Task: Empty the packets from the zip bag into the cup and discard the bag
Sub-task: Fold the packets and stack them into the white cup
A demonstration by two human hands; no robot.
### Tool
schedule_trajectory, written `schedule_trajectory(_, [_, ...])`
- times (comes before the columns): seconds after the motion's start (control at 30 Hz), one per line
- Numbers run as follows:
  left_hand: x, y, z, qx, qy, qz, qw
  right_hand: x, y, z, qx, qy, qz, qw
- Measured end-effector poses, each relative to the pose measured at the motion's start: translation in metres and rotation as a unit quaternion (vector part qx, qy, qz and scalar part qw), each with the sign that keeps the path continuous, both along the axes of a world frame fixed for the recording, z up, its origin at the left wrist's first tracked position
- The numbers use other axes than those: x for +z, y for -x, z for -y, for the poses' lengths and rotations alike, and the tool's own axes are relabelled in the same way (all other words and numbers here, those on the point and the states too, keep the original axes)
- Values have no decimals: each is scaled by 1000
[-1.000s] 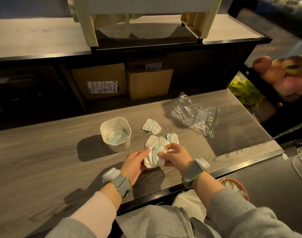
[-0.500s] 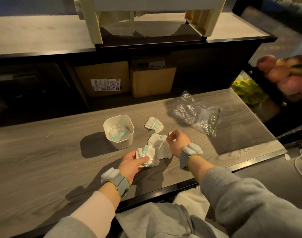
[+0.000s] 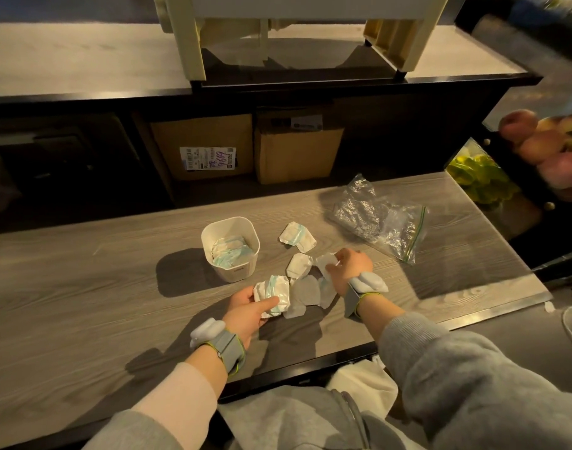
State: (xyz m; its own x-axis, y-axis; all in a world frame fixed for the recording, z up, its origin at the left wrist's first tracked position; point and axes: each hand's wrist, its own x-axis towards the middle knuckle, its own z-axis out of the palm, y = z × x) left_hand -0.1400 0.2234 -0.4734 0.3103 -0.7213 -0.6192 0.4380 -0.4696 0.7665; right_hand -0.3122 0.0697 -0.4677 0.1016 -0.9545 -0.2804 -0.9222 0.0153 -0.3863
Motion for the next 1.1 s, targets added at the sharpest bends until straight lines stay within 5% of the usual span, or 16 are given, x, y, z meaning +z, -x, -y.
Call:
schedule_trajectory(0.1, [-3, 0, 2, 6, -5, -3, 1000, 13, -1, 4, -21, 40, 91, 995])
schedule_trajectory(0.23, [-3, 1, 6, 17, 2, -11, 1000, 30, -22, 2, -128, -74, 316, 937])
schedule_trajectory(0.3, [-1, 2, 7, 22, 7, -15, 1000, 28, -33, -4, -165, -125, 353, 912])
schedule_trajectory(0.5, [1, -4, 9, 42, 3, -12, 999, 12, -49, -10, -82, -118, 170, 975])
schedule_trajectory(0.87, [-4, -11, 8, 64, -4, -11, 998, -5, -43, -7, -97, -56, 167, 980])
schedule_trajectory(1.1, [-6, -8, 9, 68, -4, 4, 998, -7, -46, -10, -9, -84, 106, 991])
